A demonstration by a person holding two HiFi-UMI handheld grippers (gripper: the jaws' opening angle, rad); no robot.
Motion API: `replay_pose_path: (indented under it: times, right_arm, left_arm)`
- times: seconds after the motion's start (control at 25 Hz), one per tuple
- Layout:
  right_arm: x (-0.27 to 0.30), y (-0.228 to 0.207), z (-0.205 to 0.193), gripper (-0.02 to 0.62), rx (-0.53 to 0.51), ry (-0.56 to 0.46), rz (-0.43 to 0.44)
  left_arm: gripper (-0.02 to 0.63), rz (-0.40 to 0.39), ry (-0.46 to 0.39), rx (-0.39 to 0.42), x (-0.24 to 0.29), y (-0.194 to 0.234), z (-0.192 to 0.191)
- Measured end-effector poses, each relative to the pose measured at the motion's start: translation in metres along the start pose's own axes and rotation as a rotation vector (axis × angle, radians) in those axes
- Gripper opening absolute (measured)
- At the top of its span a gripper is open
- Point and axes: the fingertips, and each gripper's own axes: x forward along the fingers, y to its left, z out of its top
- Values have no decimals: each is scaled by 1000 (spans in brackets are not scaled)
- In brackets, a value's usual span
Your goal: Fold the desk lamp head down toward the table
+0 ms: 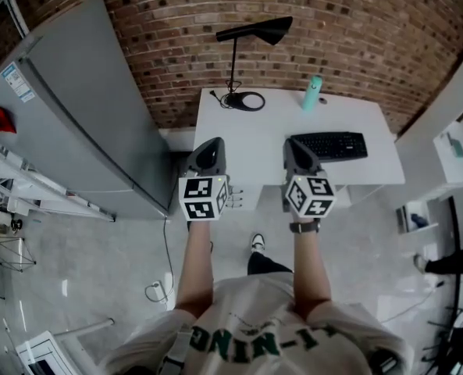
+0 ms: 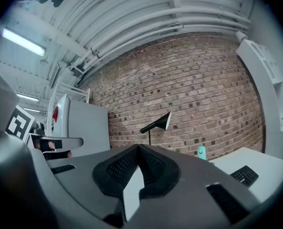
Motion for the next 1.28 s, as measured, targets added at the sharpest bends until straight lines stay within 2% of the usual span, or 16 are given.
replay_pose_path:
  times: [0.24,0.48,0.68,1.0,1.28]
  right_arm:
    - [81,-60,20,3,11,5,45]
    - [145,-93,36,3,4,17,115]
    - [187,-118,46,5,26,12,121]
    - [243,-146,65,5,50,-14,98]
    - [298,-170,93,5,70,-55,103]
  left_arm:
    - [0,32,17,6,96,3,15]
    - [0,79,16,-11,167,11,26]
    - [0,64,37,11,212,14,28]
    - [0,16,19,29,280,32,47]
    - [0,-9,2,12,339,56,53]
